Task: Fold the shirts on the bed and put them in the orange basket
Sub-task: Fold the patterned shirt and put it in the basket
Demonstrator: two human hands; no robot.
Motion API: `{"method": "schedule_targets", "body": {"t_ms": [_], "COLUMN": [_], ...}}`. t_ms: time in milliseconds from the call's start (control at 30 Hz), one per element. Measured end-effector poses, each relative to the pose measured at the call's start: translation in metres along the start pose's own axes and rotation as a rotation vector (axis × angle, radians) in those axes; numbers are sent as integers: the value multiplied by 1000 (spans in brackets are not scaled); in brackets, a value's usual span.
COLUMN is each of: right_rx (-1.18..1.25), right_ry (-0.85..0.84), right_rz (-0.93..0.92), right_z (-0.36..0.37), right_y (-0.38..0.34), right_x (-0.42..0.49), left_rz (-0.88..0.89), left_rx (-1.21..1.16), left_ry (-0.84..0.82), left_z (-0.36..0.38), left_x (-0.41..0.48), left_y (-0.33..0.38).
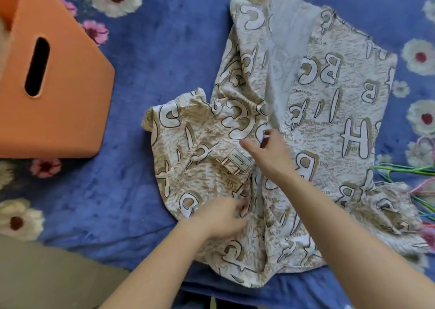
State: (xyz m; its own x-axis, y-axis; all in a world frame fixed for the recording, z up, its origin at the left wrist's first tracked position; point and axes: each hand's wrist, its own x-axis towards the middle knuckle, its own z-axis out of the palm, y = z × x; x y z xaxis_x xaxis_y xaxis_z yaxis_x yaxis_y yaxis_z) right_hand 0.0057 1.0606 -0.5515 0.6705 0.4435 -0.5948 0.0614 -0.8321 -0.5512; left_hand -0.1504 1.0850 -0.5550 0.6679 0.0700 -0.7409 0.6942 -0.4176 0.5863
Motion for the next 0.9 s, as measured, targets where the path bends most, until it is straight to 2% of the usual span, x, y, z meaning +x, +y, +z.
{"method": "schedule_targets", "body": {"t_ms": [33,67,100,167,200,267,333,400,500,567,633,700,733,800,867,900], "right_rx": [29,118,239,445,476,502,584,750,848,804,717,638,623,619,594,584], "right_ry": [23,43,56,45,19,-40,-122,-224,-263,-186,-159,-143,-123,-89,-88,-98], "right_rz": [21,70,134,251,263,250,253,281,284,275,255,195,162,127,121,130], "right_z": [5,8,8,5,2,-5,-10,-17,-25,-28,-29,-31,-32,-33,-31,-30], "right_y": [-4,-8,-14,-25,-28,-34,-38,-39,-29,-21,-18,-23,-28,-45,-62,-70], "right_x": [6,15,23,35,42,50,52,53,54,55,58,70,77,101,126,136], "left_rz": [16,14,-21,-194,-339,-546,-480,-474,-649,-758,-848,-919,-828,-445,-136,-57], "left_rx": [-106,-164,-146,-60,-151,-550,-842,-846,-825,-857,-871,-679,-486,-139,-7,26], "left_ry": [105,307,587,1125,1237,1162,1110,1252,1478,1484,1421,1404,1446,1480,1333,1215], "left_z": [-8,-18,-30,-57,-70,-93,-100,-99,-87,-81,-84,-91,-91,-93,-95,-97], "left_x": [-1,0,3,9,14,25,33,30,11,4,4,9,10,24,48,60], "left_y": [-2,-5,-10,-21,-29,-45,-63,-69,-79,-91,-90,-70,-59,-35,-11,1]}}
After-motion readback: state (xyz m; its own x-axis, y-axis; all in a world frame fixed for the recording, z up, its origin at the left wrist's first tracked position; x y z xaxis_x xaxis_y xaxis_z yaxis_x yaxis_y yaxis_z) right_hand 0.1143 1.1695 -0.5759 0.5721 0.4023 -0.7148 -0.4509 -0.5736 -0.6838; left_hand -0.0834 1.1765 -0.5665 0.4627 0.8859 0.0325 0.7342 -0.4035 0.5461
